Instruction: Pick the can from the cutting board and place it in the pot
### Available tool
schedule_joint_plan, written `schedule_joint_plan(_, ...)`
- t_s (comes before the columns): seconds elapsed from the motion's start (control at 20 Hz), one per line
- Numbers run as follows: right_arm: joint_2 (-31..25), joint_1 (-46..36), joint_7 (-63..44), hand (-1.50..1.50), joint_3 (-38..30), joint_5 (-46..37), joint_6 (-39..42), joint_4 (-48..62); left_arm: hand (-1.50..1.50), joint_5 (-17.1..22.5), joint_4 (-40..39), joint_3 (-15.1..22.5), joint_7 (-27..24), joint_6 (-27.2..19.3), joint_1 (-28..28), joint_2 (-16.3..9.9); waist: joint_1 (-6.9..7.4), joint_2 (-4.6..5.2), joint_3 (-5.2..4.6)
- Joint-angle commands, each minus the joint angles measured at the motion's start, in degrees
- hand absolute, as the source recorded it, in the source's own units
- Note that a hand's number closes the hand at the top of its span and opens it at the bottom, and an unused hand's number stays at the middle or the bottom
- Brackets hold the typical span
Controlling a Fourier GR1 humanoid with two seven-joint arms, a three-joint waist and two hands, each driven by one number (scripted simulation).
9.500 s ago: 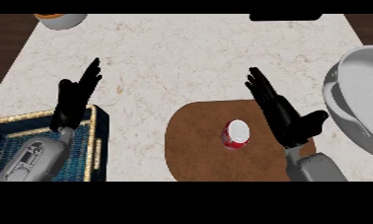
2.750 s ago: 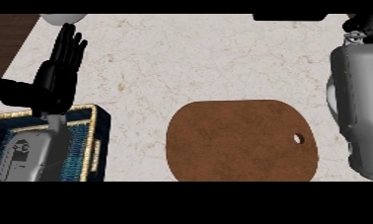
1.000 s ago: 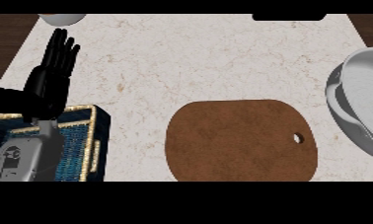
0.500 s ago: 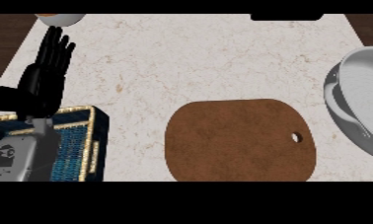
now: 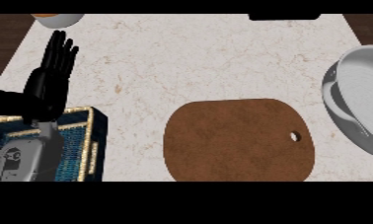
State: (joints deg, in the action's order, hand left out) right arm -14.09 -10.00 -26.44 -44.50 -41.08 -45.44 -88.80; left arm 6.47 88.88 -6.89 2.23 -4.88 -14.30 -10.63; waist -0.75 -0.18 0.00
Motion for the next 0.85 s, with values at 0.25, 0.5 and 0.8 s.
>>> schedule_joint_plan(0.25,8.59,19.25,8.9,-1.5,-3.59,14.72,-0.42,-18.49,0.0,-0.49,7.24,1.61,4.78,-1.3,2.44,1.11,0.21,-0.08,0.02)
schedule_joint_plan(0.5,8.22,25.26,15.98,-1.5,-8.16,27.17,3.32,-18.61,0.0,-0.12,-1.4,-0.66,1.23,0.19,-3.24,-0.11,-0.21,0.08,0.02)
schedule_joint_plan(0.8,12.68,34.14,20.08,-1.5,-13.98,35.78,8.45,-23.82,0.0,0.13,2.26,-0.68,2.32,0.51,0.16,-0.03,-0.17,-0.03,0.02)
